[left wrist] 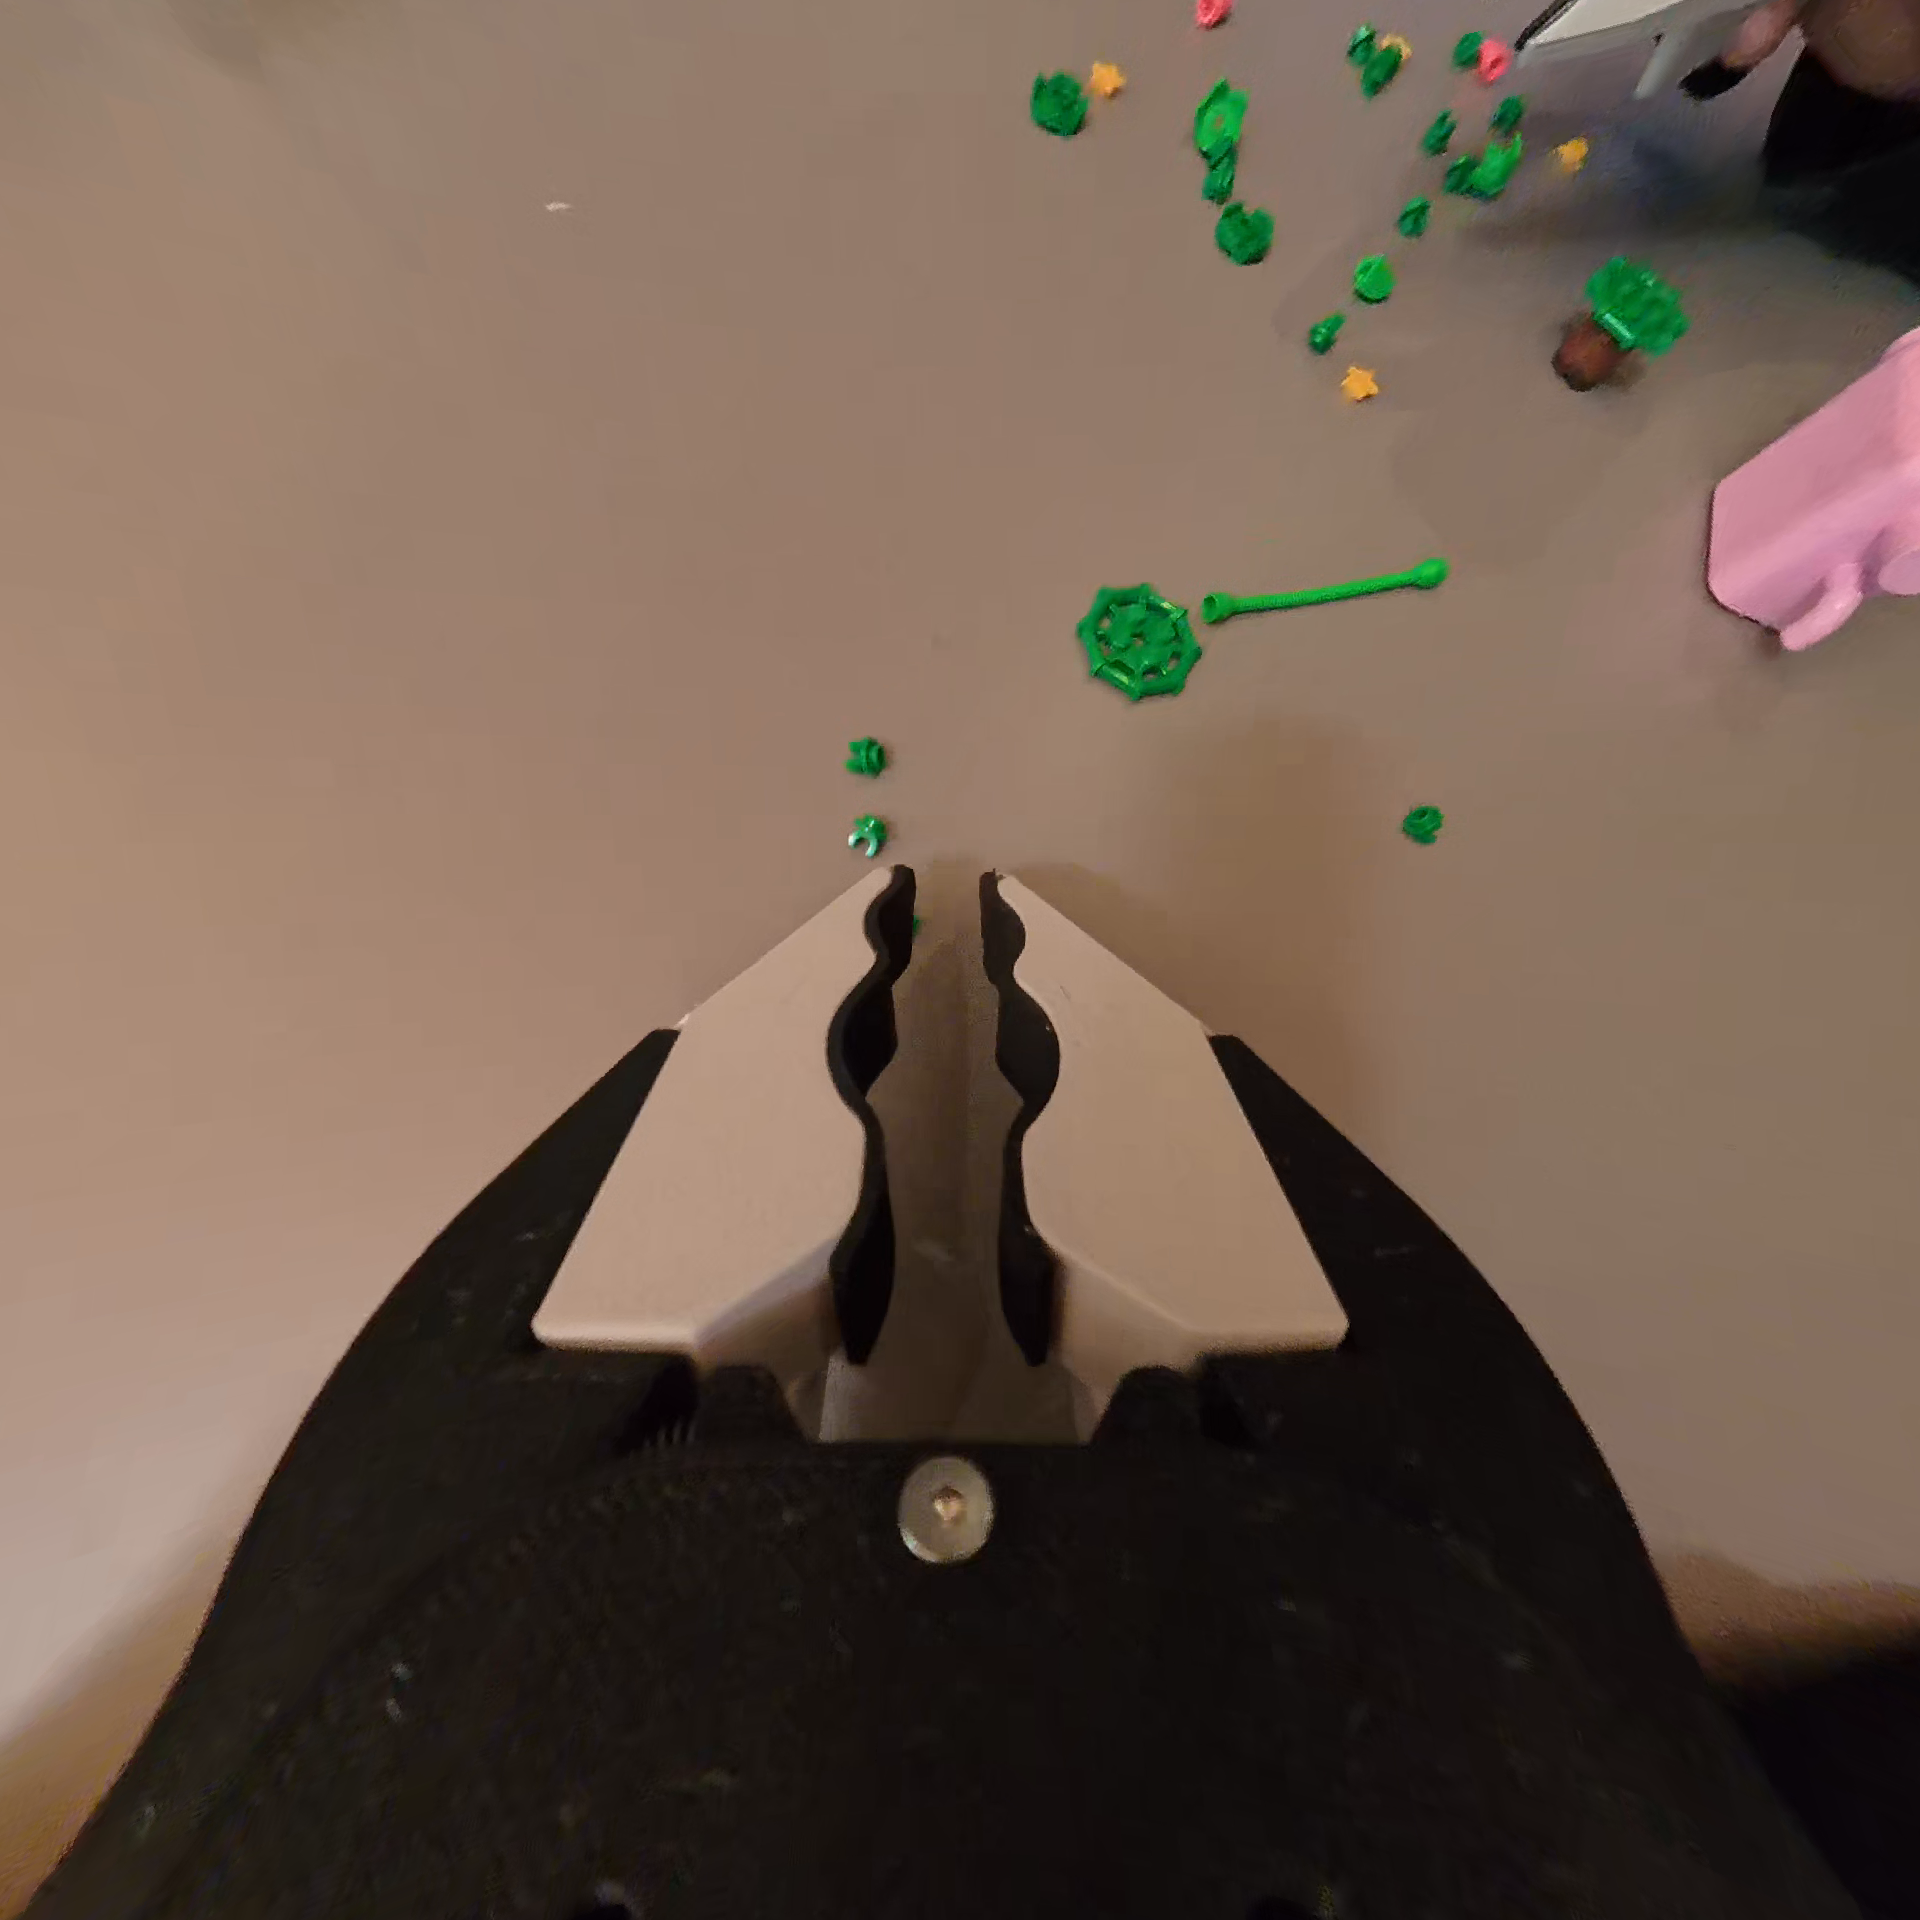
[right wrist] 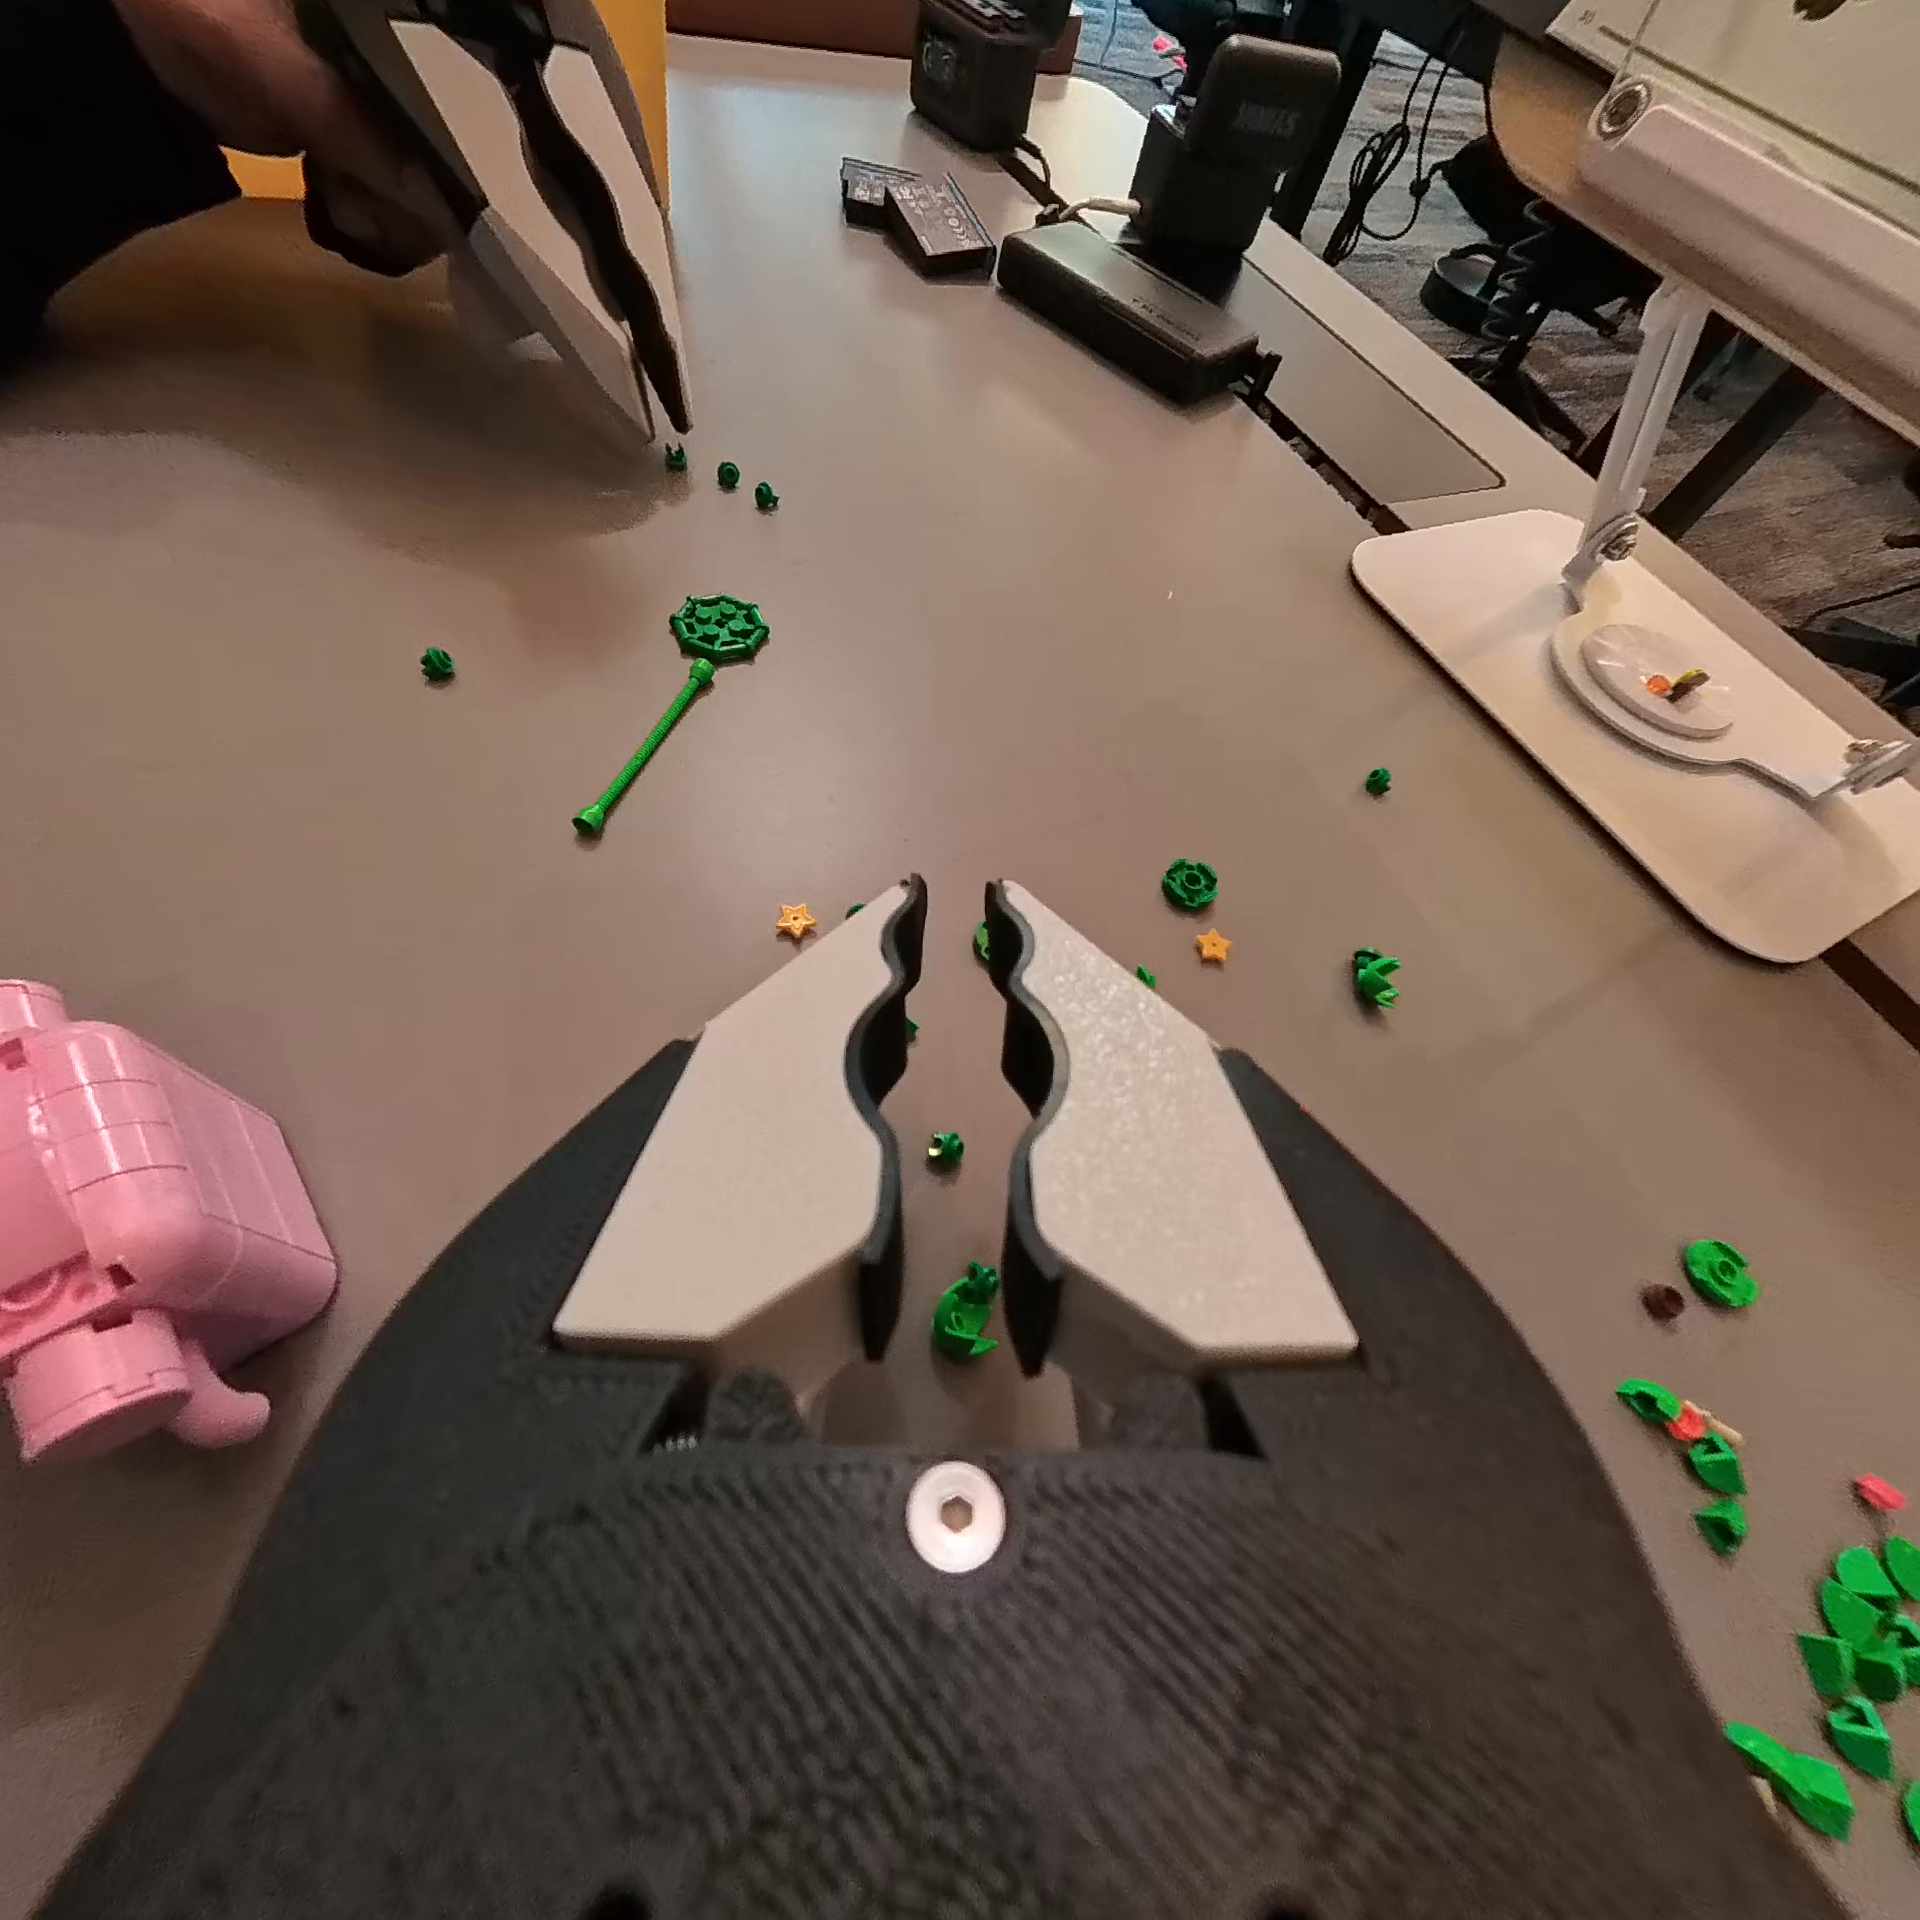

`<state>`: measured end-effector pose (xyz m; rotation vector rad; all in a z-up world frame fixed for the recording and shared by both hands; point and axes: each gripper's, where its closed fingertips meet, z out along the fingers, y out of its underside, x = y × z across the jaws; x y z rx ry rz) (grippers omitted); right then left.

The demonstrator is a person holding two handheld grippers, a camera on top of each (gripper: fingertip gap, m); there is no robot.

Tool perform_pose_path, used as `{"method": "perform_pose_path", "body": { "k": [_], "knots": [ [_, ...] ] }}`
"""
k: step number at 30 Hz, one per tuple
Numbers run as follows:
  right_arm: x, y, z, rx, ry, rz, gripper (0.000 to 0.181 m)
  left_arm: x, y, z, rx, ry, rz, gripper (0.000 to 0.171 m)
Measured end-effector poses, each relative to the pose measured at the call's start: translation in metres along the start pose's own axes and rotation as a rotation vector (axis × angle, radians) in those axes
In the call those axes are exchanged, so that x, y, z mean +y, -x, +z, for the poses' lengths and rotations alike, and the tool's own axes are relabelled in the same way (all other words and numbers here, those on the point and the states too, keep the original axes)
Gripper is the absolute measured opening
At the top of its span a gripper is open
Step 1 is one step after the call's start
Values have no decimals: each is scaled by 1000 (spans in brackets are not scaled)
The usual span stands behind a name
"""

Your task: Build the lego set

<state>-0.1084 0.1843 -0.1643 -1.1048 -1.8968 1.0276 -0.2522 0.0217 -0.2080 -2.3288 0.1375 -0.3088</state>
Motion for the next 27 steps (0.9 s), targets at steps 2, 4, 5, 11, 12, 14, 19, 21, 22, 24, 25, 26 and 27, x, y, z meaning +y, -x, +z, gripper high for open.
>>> {"method": "perform_pose_path", "body": {
  "k": [2, 4, 5, 11, 12, 14, 19, 21, 22, 24, 25, 26, 27],
  "knots": [
    [1, 0, 0, -1, 3, 1, 10, 3, 2, 3, -22, 26, 7, 7],
    [2, 0, 1, -1, 5, 1, 10, 9, 5, 6, -31, 60, -4, 7],
    [2, 0, 1, -1, 5, 1, 10, 10, 6, 5, -34, 60, -11, 7],
    [1, 0, 1, -1, 4, -2, 10, 11, 14, -1, -64, 47, -42, 1],
    [1, 1, 0, -1, 4, -3, 10, 11, 15, -2, -66, 43, -44, 1],
    [0, 1, 0, 1, 4, -6, 10, 7, 13, -6, -51, 11, -47, 1],
    [1, 1, 1, 1, 8, -10, 10, -1, 0, -9, 24, -34, -31, 2],
    [1, 1, 1, 1, 9, -11, 10, 4, -1, -7, 30, -7, -32, 3],
    [1, 1, 1, 2, 9, -12, 10, 7, -1, -7, 38, 4, -35, 5],
    [1, 1, 1, 2, 9, -11, 10, 11, -2, -6, 50, 21, -44, 6],
    [1, 1, 1, 2, 9, -10, 10, 13, -1, -7, 47, 26, -46, 7],
    [1, 1, 1, 2, 10, -10, 10, 14, -1, -7, 43, 26, -46, 7],
    [1, 1, 1, 1, 10, -9, 10, 14, 0, -8, 41, 27, -46, 6]
  ]
}}
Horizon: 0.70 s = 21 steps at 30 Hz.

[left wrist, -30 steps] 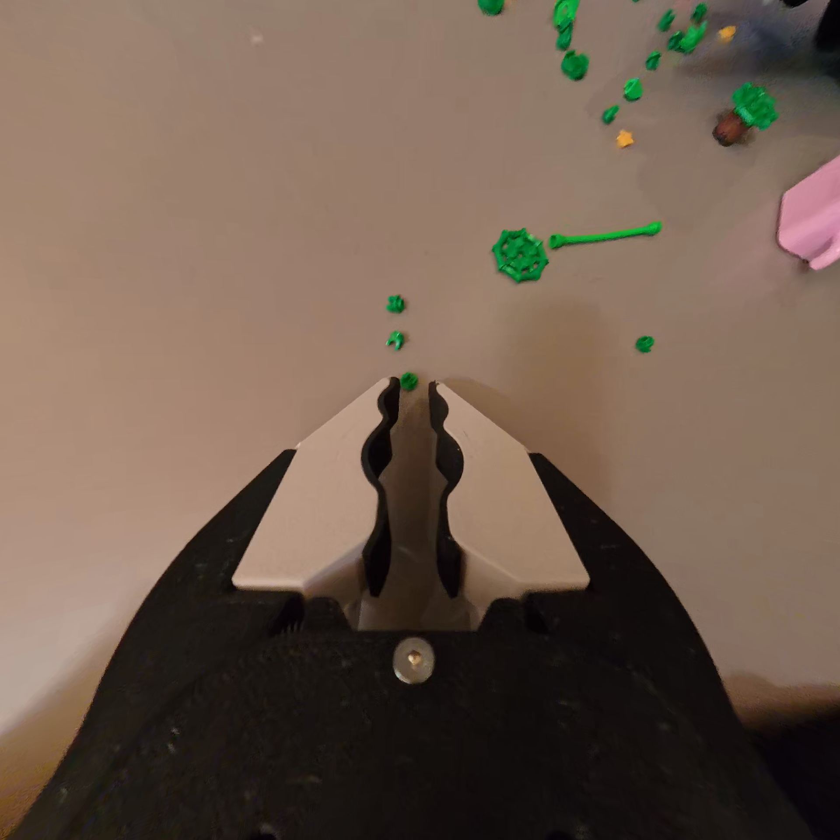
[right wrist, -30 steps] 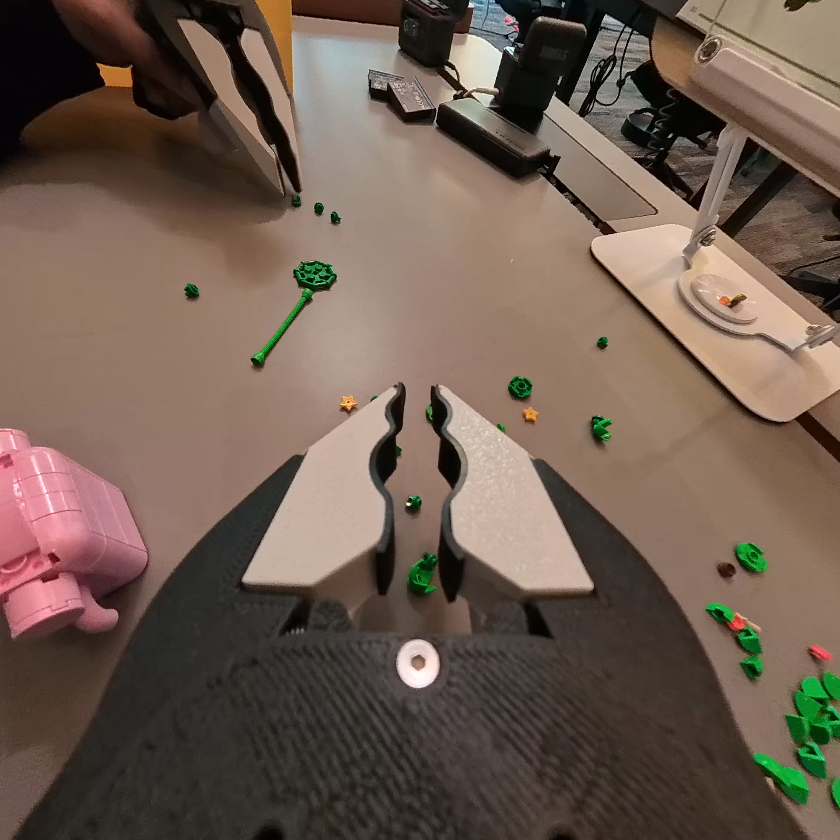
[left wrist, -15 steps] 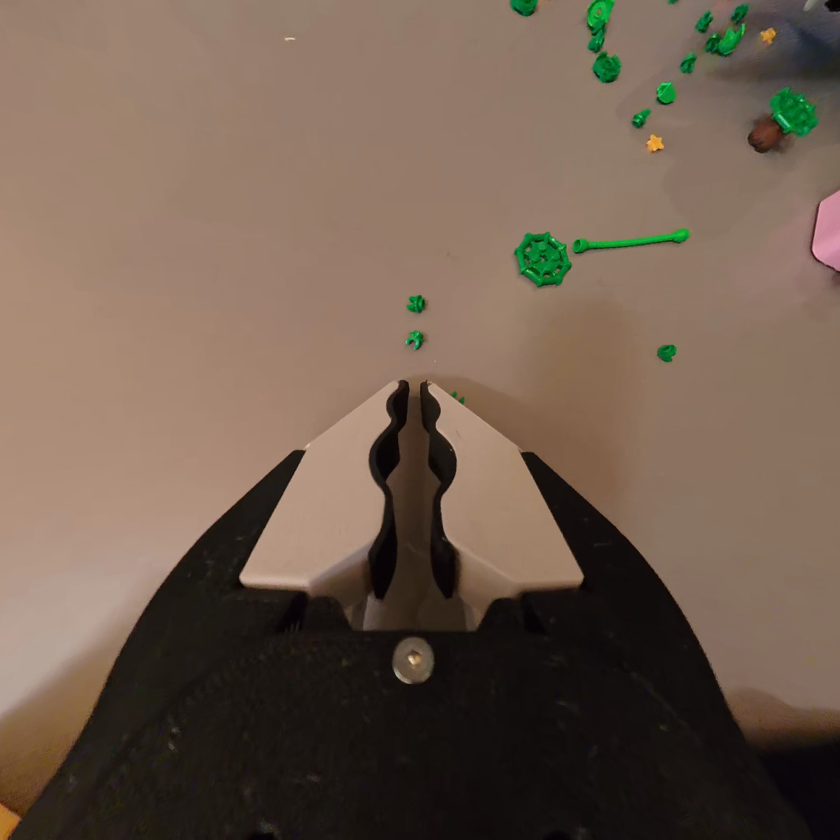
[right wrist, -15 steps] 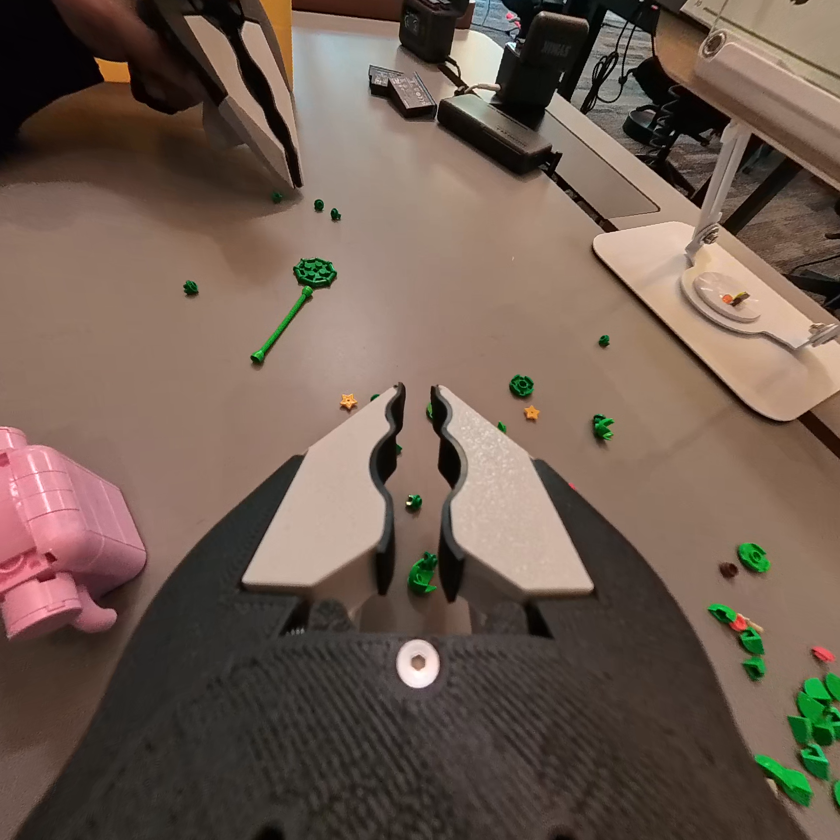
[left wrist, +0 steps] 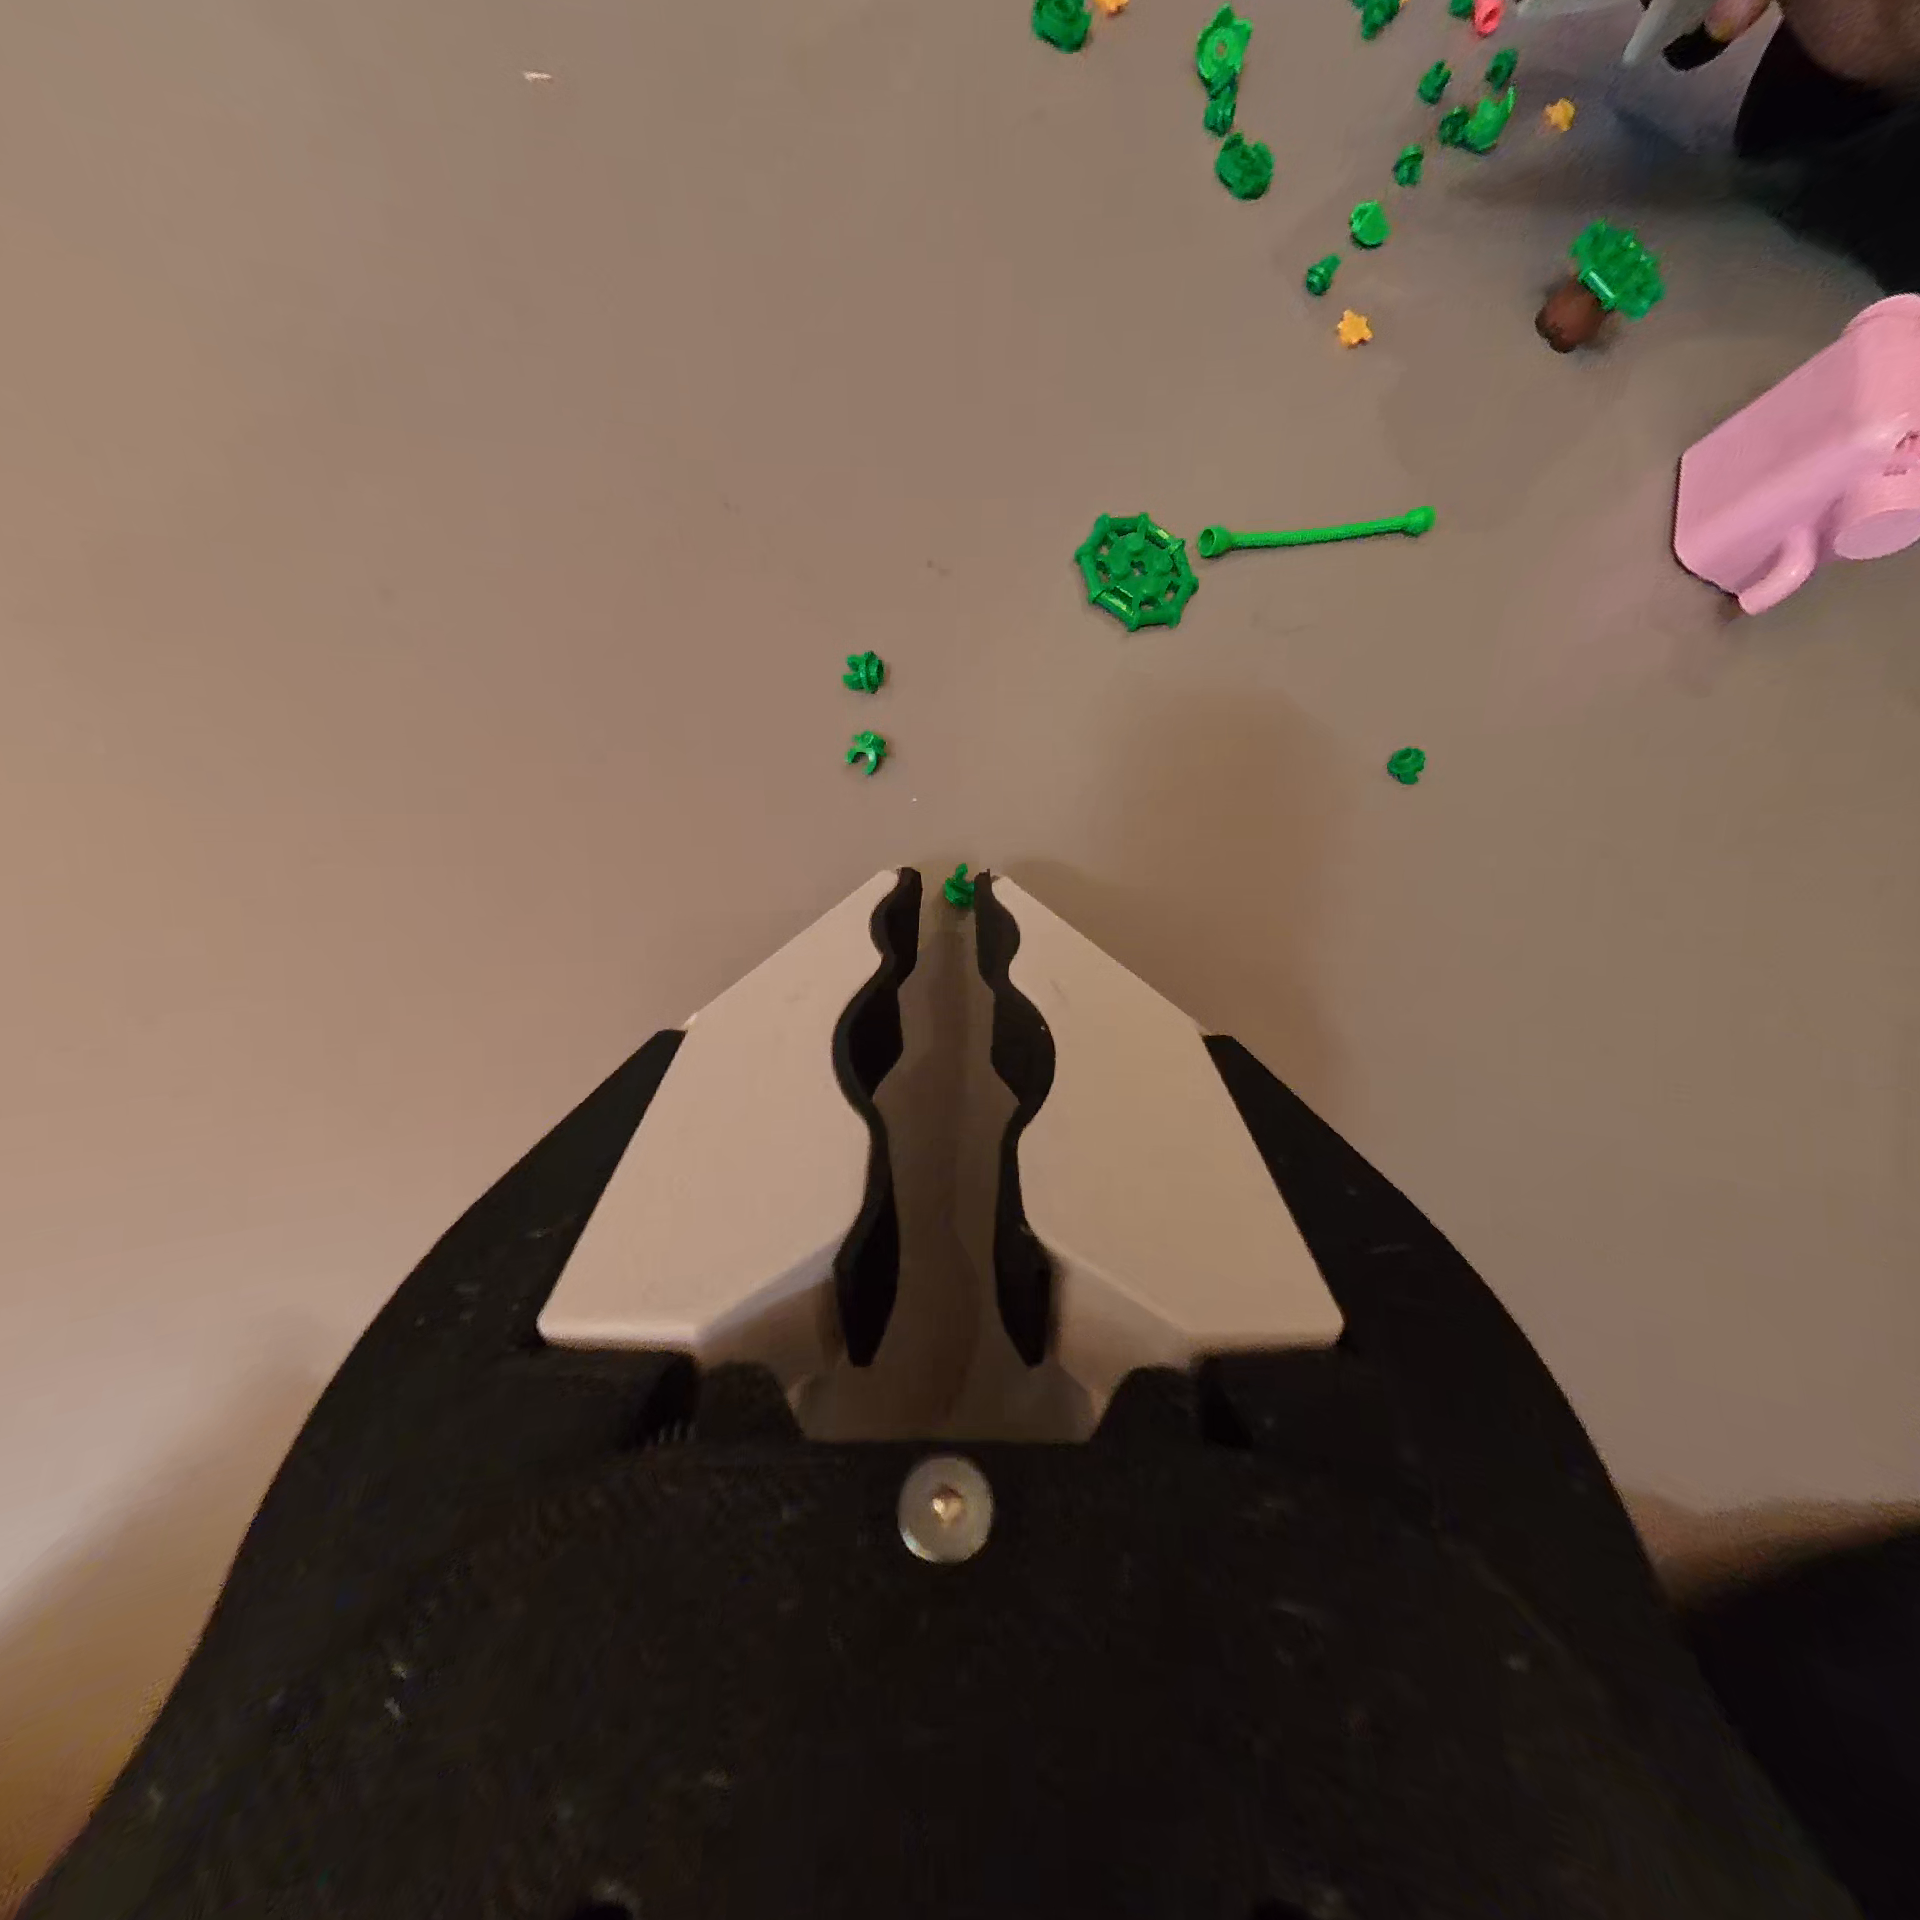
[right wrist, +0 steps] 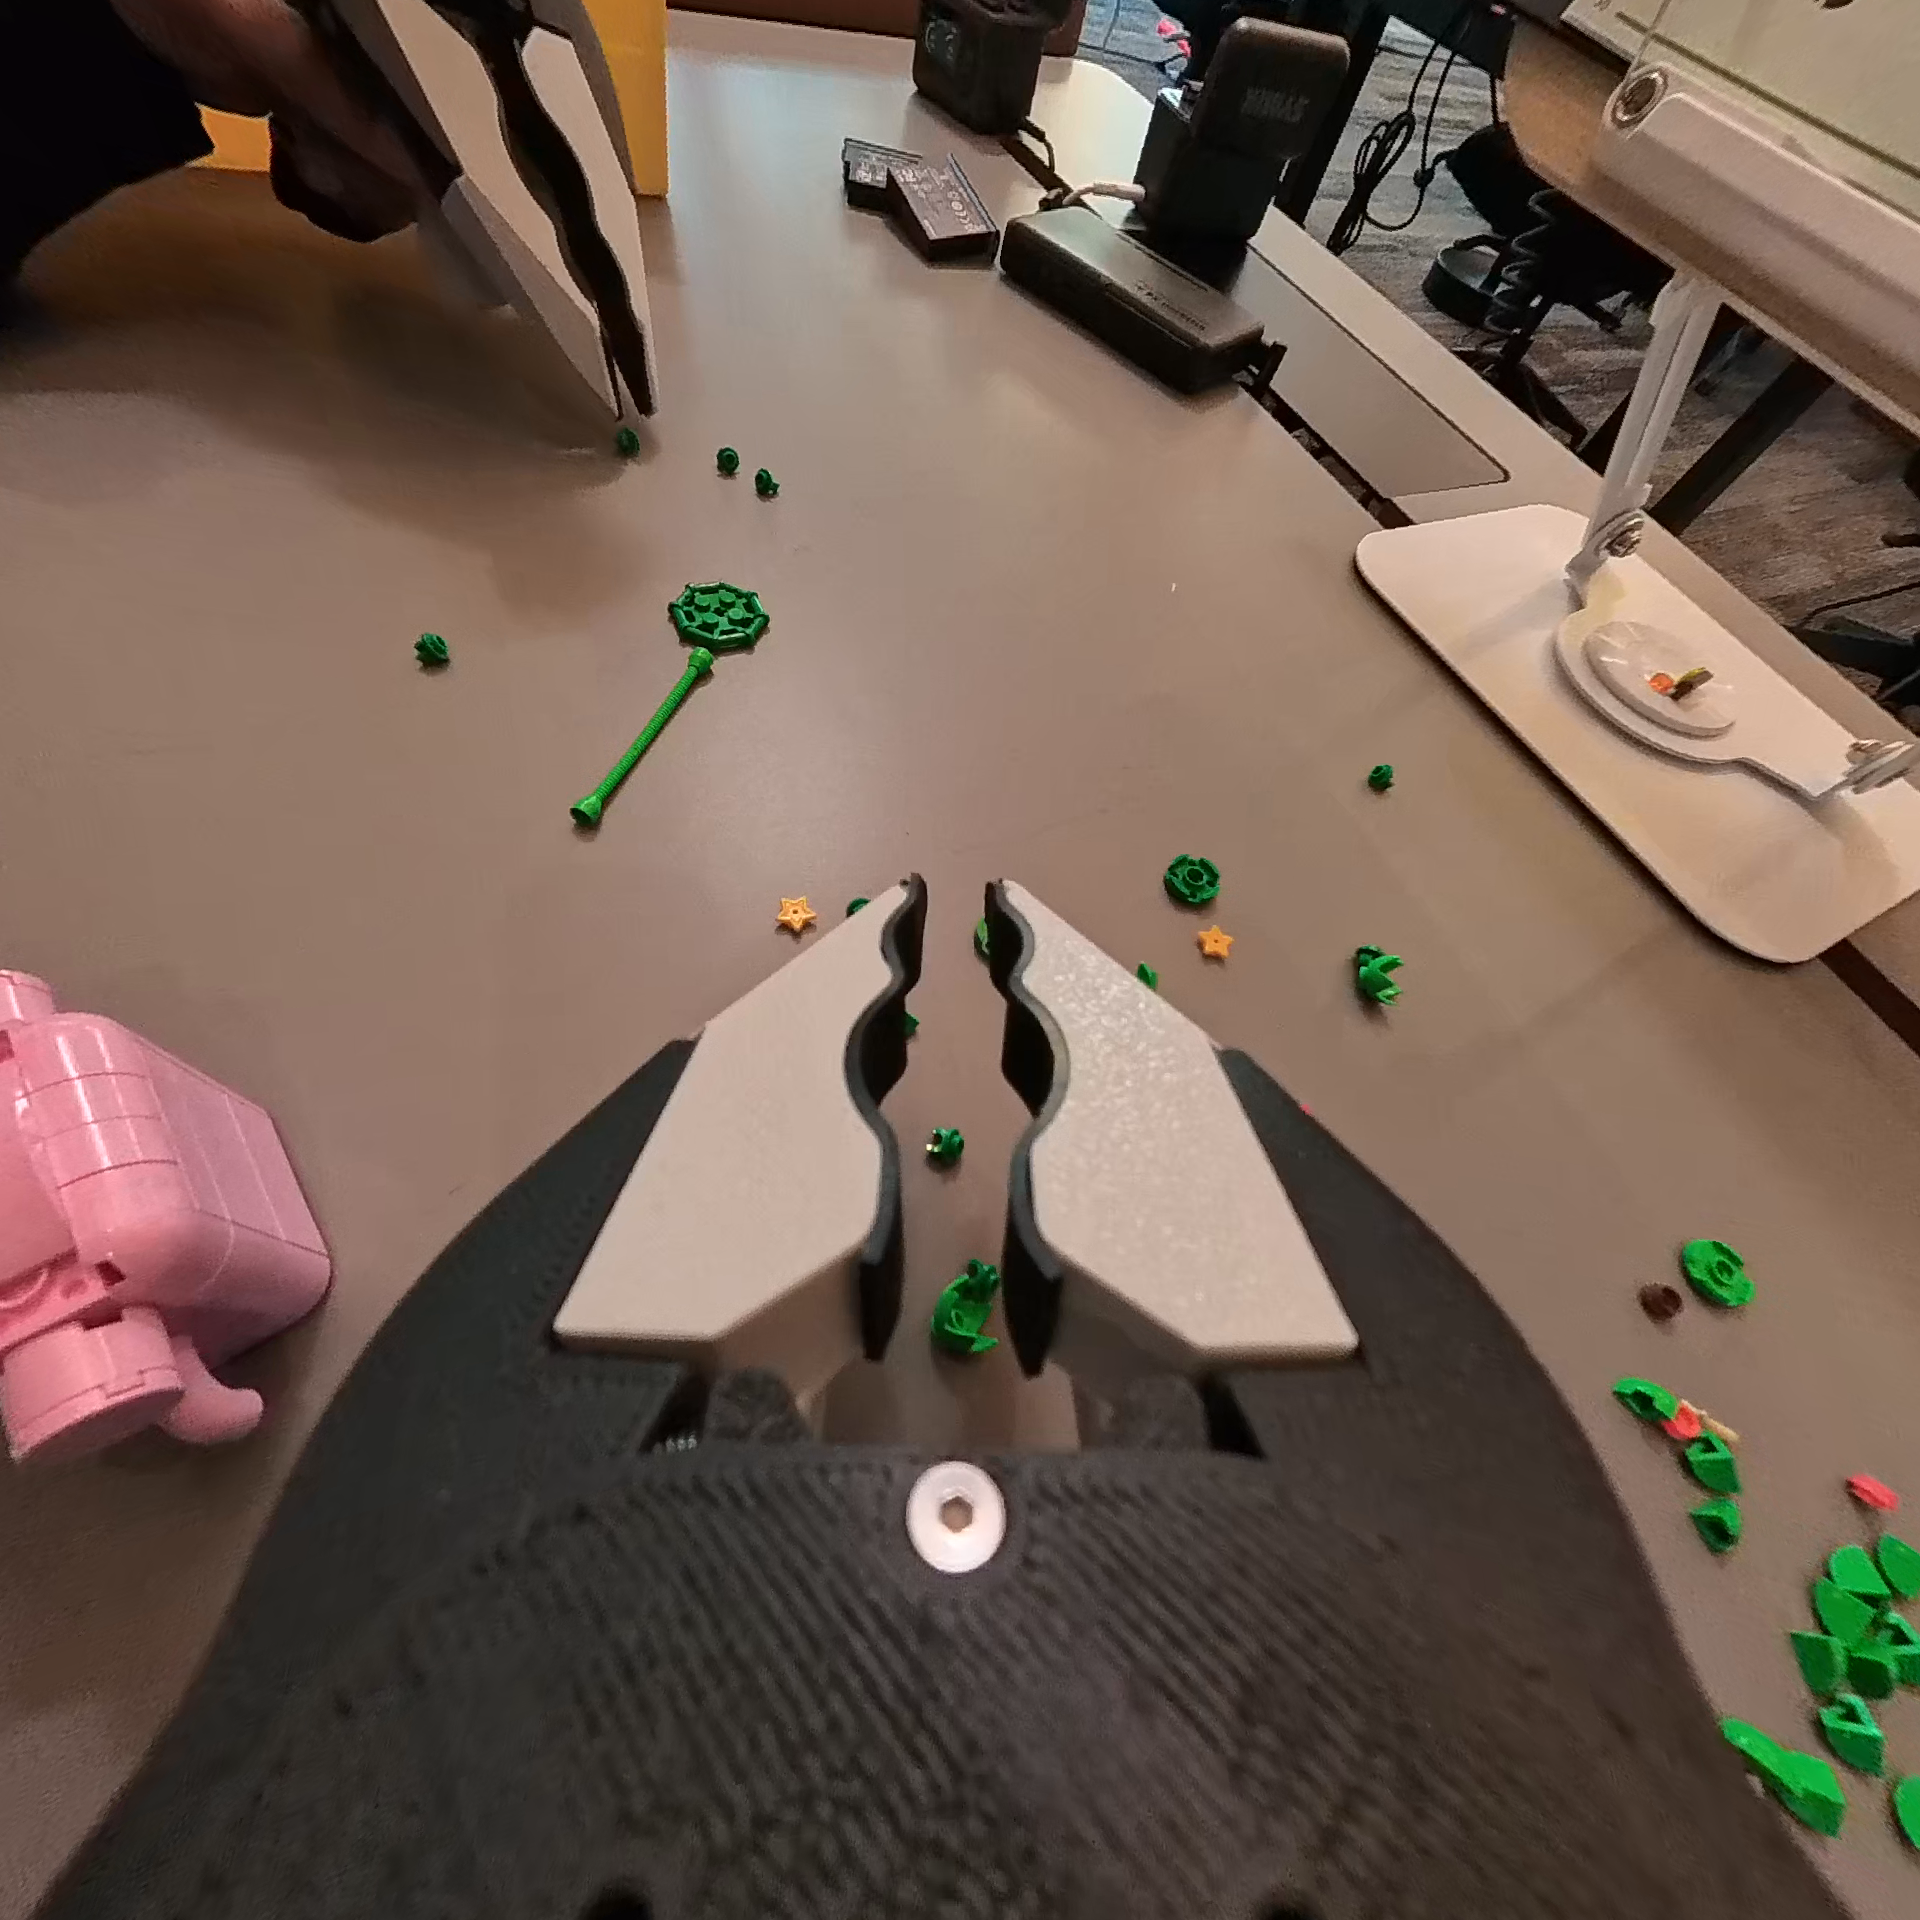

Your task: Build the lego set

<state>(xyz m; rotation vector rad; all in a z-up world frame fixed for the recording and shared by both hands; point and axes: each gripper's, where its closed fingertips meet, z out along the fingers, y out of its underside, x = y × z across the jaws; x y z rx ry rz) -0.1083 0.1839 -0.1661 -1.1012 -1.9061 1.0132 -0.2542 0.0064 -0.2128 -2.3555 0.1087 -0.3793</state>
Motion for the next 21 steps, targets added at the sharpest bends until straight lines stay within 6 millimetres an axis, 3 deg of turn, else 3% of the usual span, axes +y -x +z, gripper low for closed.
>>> {"method": "perform_pose_path", "body": {
  "k": [21],
  "knots": [
    [0, 1, 1, -2, 2, -2, 10, 0, 7, 8, -49, 23, -2, 5]
  ]
}}
